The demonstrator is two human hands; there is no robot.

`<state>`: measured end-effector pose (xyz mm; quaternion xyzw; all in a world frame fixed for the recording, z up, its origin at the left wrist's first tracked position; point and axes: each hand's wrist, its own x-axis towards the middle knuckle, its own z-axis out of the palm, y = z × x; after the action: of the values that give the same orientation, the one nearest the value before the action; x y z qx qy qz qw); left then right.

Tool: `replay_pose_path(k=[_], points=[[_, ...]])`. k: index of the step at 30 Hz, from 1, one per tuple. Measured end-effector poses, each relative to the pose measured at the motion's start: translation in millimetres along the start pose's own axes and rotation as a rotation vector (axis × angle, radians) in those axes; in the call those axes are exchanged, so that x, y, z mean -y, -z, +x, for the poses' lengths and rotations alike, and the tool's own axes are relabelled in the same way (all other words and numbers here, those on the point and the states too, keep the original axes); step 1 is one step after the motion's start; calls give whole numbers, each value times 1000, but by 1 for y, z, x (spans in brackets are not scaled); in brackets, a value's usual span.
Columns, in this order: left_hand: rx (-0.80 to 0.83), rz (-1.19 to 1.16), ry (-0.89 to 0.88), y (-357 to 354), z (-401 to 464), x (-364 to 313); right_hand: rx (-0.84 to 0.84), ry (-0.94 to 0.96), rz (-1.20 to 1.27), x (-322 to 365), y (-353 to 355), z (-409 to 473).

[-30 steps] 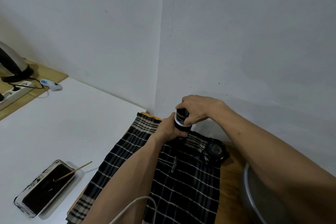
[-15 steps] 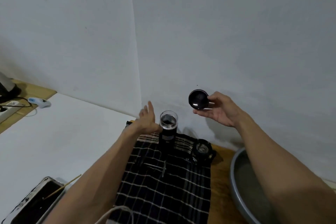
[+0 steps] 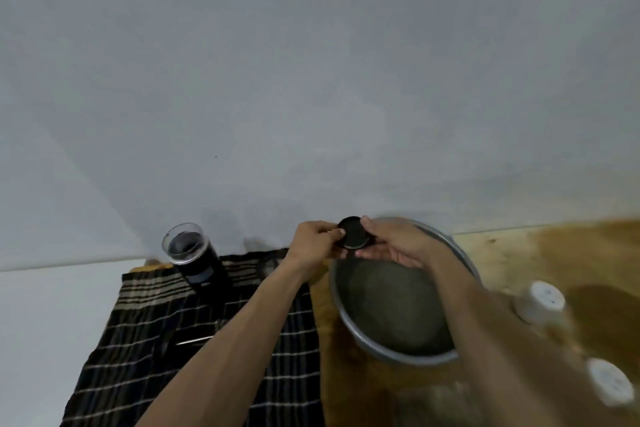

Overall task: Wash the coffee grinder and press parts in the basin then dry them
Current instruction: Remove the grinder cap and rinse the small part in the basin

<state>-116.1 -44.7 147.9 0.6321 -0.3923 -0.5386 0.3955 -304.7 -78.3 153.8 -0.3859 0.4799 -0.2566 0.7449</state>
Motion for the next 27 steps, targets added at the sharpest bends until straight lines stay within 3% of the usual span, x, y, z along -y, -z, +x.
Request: replay_pose_path(k=[6, 8, 11, 14, 18, 22, 27], points=[[11, -34, 313, -76, 19, 49, -566, -199, -305, -81, 79, -11], [-1, -33, 344, -90, 22, 61, -646, -279, -316, -98, 90, -16], [-11, -25, 387, -104, 24, 78, -598, -295, 22, -107, 93, -21], [-14, -41, 403, -108, 23, 88, -366, -250, 325, -94, 80, -29], [-15, -49, 408, -108, 24, 92, -164, -204, 122, -63, 50, -28], [46, -103, 402, -106, 20, 91, -244, -191, -176, -53, 51, -19], [4, -202, 431, -105, 26, 91, -584, -232, -313, -67, 74, -20]])
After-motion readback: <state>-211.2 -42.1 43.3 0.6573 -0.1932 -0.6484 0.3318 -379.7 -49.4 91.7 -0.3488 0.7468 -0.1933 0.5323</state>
